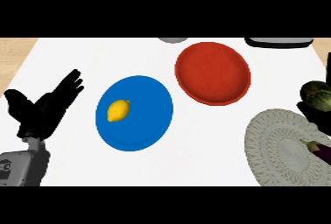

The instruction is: Pick the squash from the placemat and place it in the bowl

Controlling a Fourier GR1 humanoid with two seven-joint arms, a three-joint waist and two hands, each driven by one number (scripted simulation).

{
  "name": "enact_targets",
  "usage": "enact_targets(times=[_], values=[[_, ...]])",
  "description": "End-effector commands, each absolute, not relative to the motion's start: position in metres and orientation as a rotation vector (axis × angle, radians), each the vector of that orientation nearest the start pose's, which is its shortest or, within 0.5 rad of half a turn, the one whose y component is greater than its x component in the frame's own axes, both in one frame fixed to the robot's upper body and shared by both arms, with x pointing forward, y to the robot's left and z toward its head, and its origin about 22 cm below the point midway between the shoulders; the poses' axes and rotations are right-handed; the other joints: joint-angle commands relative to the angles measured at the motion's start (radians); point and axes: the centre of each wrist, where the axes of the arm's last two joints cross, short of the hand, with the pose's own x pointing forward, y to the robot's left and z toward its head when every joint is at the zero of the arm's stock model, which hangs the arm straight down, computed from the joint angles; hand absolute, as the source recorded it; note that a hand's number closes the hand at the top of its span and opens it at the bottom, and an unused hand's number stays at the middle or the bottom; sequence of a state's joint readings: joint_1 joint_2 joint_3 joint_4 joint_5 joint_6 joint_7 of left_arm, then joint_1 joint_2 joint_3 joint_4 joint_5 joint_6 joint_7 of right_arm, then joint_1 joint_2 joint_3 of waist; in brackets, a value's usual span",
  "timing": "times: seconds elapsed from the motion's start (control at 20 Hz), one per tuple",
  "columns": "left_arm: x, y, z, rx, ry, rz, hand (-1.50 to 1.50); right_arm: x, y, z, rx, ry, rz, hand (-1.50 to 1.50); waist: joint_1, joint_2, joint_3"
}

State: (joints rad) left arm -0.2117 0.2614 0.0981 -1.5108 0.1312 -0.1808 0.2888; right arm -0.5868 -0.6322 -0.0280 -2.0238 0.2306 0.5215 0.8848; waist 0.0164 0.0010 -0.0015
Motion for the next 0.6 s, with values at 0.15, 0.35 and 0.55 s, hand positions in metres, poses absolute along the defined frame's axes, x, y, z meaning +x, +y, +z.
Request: enact_targets(times=[0.15,0.35,0.55], values=[[0.294,0.295,0.061,0.018,-1.415,-0.222,0.0,0.31,-0.195,0.29,-0.915,-1.456,0.838,1.5,0.006,0.003,0.001],[0.298,0.291,0.062,0.007,-1.432,-0.221,0.0,0.338,-0.172,0.282,-0.927,-1.457,0.834,1.5,0.003,0.003,0.001],[0.293,0.307,0.064,0.026,-1.442,-0.229,0.0,0.37,-0.17,0.252,-0.942,-1.413,0.807,1.5,0.001,0.003,0.001]])
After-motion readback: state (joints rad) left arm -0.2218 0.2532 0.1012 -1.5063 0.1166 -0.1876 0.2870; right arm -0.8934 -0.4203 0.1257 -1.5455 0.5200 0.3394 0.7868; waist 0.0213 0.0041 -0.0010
